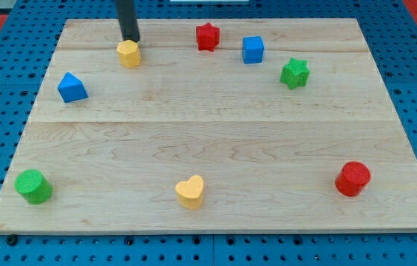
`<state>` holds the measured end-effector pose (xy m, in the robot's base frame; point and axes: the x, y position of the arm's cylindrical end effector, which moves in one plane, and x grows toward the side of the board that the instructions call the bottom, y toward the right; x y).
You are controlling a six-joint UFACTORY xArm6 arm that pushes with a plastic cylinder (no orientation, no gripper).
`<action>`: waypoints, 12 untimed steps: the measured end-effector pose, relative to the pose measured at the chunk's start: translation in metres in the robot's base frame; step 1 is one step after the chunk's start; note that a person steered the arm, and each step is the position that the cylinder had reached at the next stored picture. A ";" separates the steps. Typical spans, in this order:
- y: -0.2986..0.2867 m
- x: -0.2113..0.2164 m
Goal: Form a diagonal line with red star hexagon and triangle
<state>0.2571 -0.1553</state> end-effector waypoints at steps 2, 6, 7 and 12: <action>-0.060 0.033; -0.057 0.138; -0.120 0.114; -0.047 0.016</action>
<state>0.2729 -0.2026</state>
